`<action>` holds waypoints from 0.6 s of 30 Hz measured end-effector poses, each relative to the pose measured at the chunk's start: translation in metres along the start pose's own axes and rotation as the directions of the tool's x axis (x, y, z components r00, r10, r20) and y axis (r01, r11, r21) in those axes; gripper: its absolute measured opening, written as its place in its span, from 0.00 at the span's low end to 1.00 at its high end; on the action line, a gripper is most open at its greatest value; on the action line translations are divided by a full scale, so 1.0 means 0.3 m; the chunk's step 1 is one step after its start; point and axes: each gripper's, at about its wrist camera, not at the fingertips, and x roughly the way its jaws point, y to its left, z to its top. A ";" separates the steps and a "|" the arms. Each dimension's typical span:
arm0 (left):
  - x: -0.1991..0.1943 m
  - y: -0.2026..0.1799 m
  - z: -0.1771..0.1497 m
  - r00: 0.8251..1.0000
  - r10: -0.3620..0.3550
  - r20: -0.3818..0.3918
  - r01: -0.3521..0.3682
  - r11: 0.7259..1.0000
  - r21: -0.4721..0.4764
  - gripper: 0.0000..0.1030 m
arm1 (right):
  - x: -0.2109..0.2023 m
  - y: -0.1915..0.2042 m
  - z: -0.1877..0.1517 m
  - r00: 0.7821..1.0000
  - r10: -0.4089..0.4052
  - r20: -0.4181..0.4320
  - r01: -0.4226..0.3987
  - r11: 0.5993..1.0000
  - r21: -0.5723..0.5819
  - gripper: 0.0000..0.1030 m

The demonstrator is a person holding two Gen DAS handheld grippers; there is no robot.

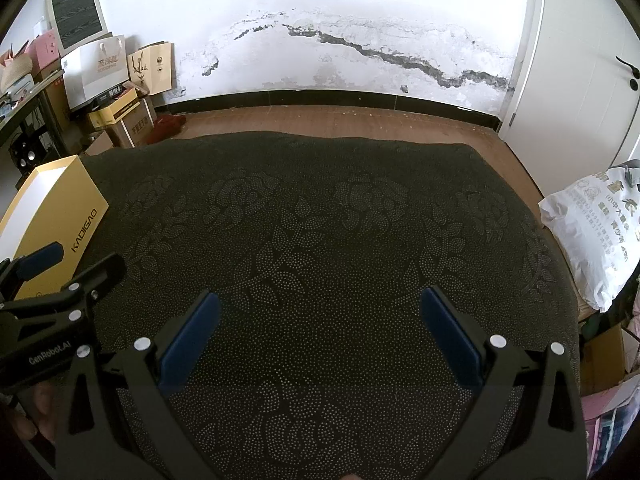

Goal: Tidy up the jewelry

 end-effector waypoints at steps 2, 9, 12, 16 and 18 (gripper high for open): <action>0.000 0.001 0.000 1.000 0.000 0.000 0.000 1.000 -0.002 0.94 | 0.000 0.000 0.000 1.000 0.000 0.000 0.000 1.000 0.000 0.94; 0.001 -0.003 0.000 1.000 0.001 0.000 -0.001 1.000 -0.001 0.94 | 0.001 0.000 0.000 1.000 0.000 0.000 0.000 1.000 0.001 0.94; 0.001 -0.002 0.000 1.000 0.000 0.000 0.000 1.000 -0.001 0.94 | 0.001 0.000 0.001 1.000 0.000 0.001 0.000 1.000 -0.001 0.94; 0.002 -0.001 0.001 1.000 0.000 -0.001 0.000 1.000 -0.001 0.94 | 0.000 0.001 0.000 1.000 -0.001 0.000 0.001 1.000 -0.001 0.94; 0.002 -0.003 0.000 1.000 0.001 0.000 -0.001 1.000 -0.001 0.94 | 0.001 0.000 0.000 1.000 0.000 0.000 0.000 1.000 0.000 0.94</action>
